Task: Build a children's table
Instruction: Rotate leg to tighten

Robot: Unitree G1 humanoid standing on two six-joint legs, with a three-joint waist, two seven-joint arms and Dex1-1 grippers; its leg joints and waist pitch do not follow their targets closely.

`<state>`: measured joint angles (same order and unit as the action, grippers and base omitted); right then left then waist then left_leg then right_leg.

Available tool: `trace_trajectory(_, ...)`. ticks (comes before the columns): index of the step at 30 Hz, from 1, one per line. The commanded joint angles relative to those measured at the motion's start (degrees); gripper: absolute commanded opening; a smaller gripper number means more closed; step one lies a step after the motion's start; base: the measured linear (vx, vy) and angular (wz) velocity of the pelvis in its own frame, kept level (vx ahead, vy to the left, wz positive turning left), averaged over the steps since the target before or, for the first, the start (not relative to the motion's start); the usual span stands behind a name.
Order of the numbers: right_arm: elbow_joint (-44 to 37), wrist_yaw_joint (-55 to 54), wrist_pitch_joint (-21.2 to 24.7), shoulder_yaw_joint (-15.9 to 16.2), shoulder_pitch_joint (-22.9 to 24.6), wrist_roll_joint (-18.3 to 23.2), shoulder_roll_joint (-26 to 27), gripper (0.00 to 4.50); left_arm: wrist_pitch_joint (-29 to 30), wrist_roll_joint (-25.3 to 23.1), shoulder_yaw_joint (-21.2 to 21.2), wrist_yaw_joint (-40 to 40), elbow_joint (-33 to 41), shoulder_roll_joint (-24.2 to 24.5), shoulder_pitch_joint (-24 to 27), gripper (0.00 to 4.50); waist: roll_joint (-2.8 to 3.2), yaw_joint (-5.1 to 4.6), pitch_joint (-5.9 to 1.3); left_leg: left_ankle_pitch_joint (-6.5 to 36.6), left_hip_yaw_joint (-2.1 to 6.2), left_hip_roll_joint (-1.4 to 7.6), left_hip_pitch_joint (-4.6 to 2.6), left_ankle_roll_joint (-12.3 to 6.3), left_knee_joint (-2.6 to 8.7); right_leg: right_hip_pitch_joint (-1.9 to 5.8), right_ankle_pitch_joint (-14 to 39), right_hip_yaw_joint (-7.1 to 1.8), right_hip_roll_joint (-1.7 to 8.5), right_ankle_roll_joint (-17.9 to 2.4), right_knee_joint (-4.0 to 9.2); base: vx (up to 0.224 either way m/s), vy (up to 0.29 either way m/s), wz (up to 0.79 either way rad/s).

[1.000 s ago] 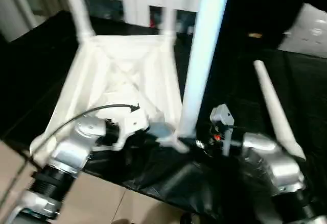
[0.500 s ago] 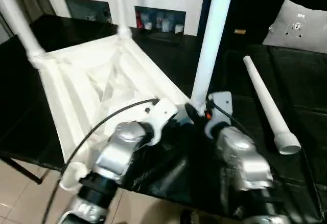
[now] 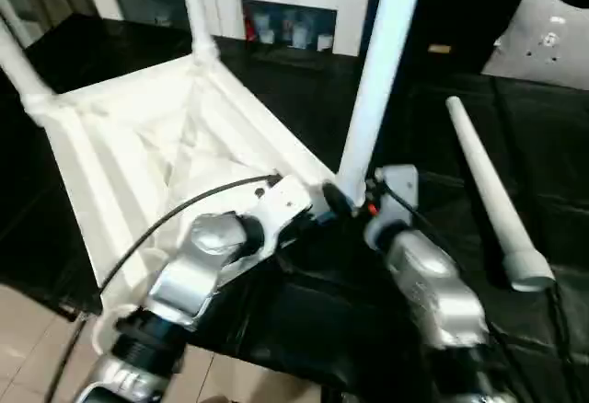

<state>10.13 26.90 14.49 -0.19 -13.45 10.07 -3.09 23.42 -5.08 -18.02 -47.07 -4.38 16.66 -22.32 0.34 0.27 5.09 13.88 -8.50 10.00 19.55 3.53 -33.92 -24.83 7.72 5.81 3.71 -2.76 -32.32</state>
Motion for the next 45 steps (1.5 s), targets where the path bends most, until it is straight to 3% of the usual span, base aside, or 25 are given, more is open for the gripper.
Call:
trace_trajectory(1, -2.6, 4.4, -1.3, 0.3, 0.7, 1.4, -1.8, 4.39, -1.8, 0.0, -1.6, -3.3, -1.0, 1.7, 1.1, 0.0, 0.0, 0.33, -3.79, -1.2, 0.17, 2.54, 0.84, -9.15, 3.46, 4.62, 12.4, -3.42, 4.6, -11.5, 2.84, 0.0, 0.0, 0.0)
trace_trajectory(7, -5.8, 20.3, -1.4, 1.4, 1.6, 5.0, -12.3, 4.45, -8.8, 1.4, -3.2, -12.7, -4.3, 8.7, 0.3, 0.0, -0.19, 0.68, -3.68, 2.1, 0.19, 2.51, 0.73, -8.34, 3.59, 4.62, 17.3, -3.45, 4.52, -9.9, 3.25, 0.0, 0.0, 0.0)
trace_trajectory(13, -4.9, 33.0, -1.4, 4.1, -1.3, 6.5, -20.2, 4.45, -15.2, 3.0, -5.0, -23.0, -7.4, 13.2, -1.2, 0.0, -0.29, 1.16, -3.72, 1.3, 0.1, 2.44, 0.6, -8.23, 3.48, 4.54, 18.5, -3.45, 4.46, -9.7, 3.3, 0.0, 0.0, 0.0)
trace_trajectory(15, -2.7, 39.8, -1.8, 6.5, -4.0, 6.9, -22.7, 4.45, -19.6, 3.4, -6.1, -27.1, -10.0, 14.7, -2.8, 0.0, -0.28, 1.6, -3.89, 0.9, 0.03, 2.45, 0.39, -8.4, 3.31, 4.42, 17.8, -3.44, 4.41, -10.3, 3.12, 0.0, 0.0, 0.0)
trace_trajectory(22, 1.0, 46.1, -2.7, 9.3, -7.7, 6.6, -23.7, 4.05, -22.9, 4.3, -7.7, -32.6, -11.5, 15.6, -4.5, 0.0, -0.71, 2.71, -4.04, -1.7, -0.08, 2.84, 0.41, -8.16, 3.1, 4.33, 14.3, -3.58, 4.59, -11.7, 2.21, 0.0, 0.0, 0.0)
trace_trajectory(30, 3.2, 50.3, -1.7, 11.1, -10.2, 7.8, -23.0, 3.38, -25.6, 4.6, -9.2, -36.1, -12.1, 15.7, -5.2, 0.0, -1.4, 3.13, -3.76, -0.7, -0.11, 2.93, 0.54, -7.58, 3.32, 4.34, 16.7, -3.57, 4.78, -10.8, 2.25, 0.0, 0.0, 0.0)
trace_trajectory(38, 2.8, 53.7, 1.2, 12.3, -10.0, 9.5, -23.1, 2.77, -26.1, 4.4, -9.1, -37.1, -12.3, 15.7, -4.7, 0.0, -1.61, 3.17, -3.68, -0.8, -0.14, 2.88, 0.63, -7.16, 3.34, 4.36, 16.8, -3.53, 4.73, -10.5, 2.29, 0.0, 0.0, 0.0)
trace_trajectory(45, 2.5, 54.9, 3.0, 13.0, -9.6, 10.3, -23.6, 2.29, -26.2, 4.4, -9.5, -37.5, -12.1, 16.0, -4.7, 0.0, -1.45, 3.21, -3.63, -0.7, -0.13, 2.92, 0.59, -7.01, 3.36, 4.33, 16.3, -3.51, 4.72, -10.9, 2.27, 0.0, 0.0, 0.0)
